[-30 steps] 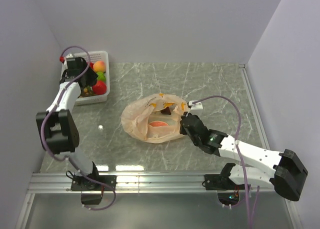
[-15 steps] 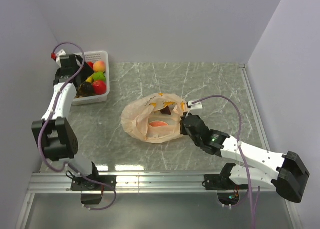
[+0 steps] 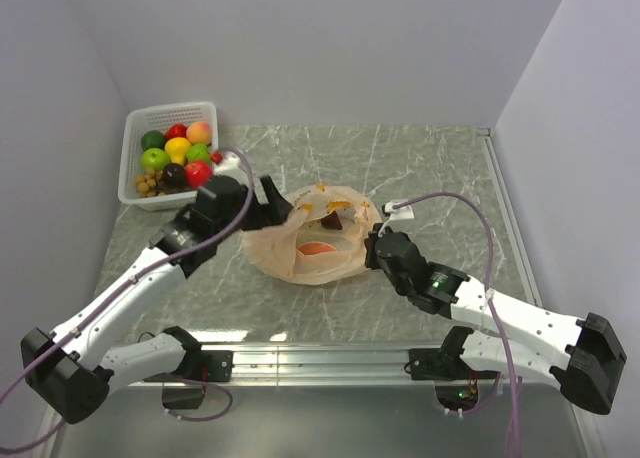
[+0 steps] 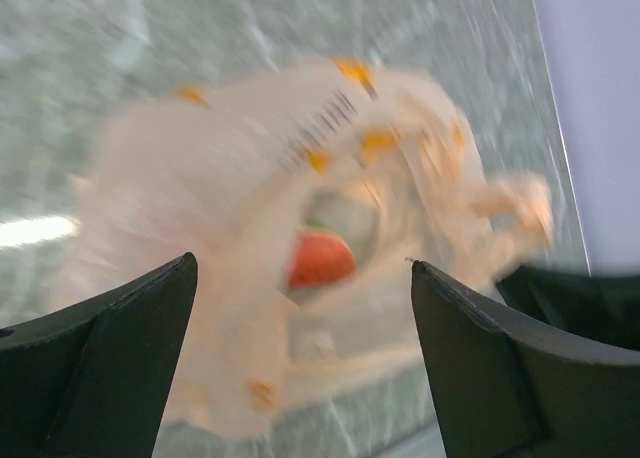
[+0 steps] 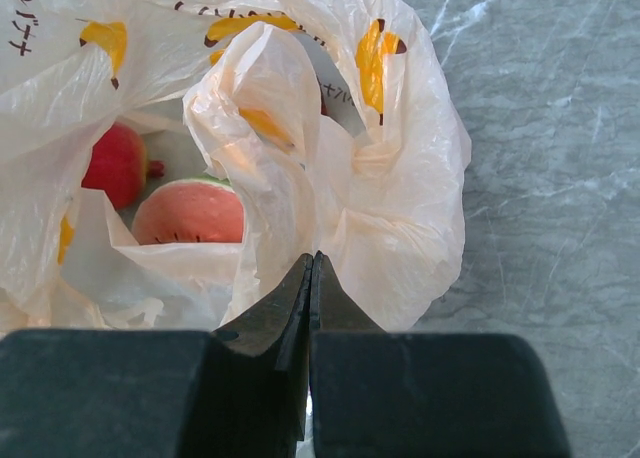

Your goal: Untie the knot of the plastic bag and take out the fruit

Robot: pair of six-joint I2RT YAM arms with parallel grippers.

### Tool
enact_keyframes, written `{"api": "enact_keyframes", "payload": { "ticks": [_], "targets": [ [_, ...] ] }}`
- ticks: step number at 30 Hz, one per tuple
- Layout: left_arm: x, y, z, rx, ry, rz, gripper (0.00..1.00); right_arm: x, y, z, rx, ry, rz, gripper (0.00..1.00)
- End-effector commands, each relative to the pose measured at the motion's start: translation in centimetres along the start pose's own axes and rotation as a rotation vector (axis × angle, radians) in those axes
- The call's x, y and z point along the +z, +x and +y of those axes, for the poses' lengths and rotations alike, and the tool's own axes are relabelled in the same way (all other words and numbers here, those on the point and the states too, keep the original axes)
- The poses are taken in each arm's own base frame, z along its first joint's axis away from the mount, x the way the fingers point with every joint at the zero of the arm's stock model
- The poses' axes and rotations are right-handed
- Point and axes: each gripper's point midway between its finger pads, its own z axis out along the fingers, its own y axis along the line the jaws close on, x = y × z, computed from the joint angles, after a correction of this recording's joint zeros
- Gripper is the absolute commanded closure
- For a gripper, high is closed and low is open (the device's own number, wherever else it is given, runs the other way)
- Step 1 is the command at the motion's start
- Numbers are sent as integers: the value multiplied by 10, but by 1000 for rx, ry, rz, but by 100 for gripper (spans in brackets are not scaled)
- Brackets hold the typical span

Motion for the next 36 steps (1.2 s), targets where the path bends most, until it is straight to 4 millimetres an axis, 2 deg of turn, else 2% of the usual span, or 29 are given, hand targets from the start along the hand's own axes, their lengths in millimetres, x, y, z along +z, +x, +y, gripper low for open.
{"api": "enact_keyframes", "payload": {
  "ticks": [1, 3, 4, 6, 7, 9, 10, 12, 13, 15, 17, 24, 25, 26, 28, 31, 33, 36],
  "targets": [
    [-9, 55, -38, 15, 103, 118, 7, 0, -15, 6, 8, 0, -35, 100],
    [-11, 76, -54, 33, 129, 160, 8, 0, -14, 7, 15, -1, -32, 100],
    [-12, 93, -66, 66, 144, 190, 9, 0, -13, 7, 25, -5, -32, 100],
    [-9, 102, -79, 86, 159, 195, 14, -1, -10, 6, 32, -16, -33, 100],
    [-1, 113, -81, 110, 134, 209, 17, -1, -9, 7, 34, -20, -31, 100],
    [11, 118, -86, 125, 121, 211, 26, -1, -4, 8, 33, -33, -24, 100],
    [24, 126, -86, 140, 95, 224, 29, -1, -2, 8, 34, -33, -20, 100],
    [42, 125, -88, 149, 69, 197, 37, 0, 2, 8, 36, -38, -13, 100],
    [56, 131, -86, 163, 34, 200, 38, 0, 3, 8, 42, -36, -13, 100],
    [74, 124, -77, 175, -47, 139, 41, 0, 7, 8, 48, -44, -10, 100],
    [98, 124, -76, 177, -75, 101, 40, 1, 10, 9, 68, -54, -11, 100],
    [161, 126, -71, 155, -124, 30, 18, -2, 21, 22, 120, -120, 20, 100],
    [174, 132, -64, 167, -152, 35, 16, -3, 22, 24, 129, -125, 25, 100],
    [182, 129, -65, 156, -149, 15, 15, -3, 23, 26, 128, -131, 29, 100],
    [199, 132, -53, 133, -185, 8, 15, -4, 23, 28, 132, -140, 33, 100],
    [218, 135, -45, 105, -201, -6, 17, -5, 25, 33, 130, -154, 43, 100],
    [226, 132, -48, 107, -196, -19, 18, -5, 23, 40, 136, -177, 37, 100],
    [239, 142, -43, 132, -219, -8, 22, -5, 24, 43, 130, -183, 43, 100]
  ]
}}
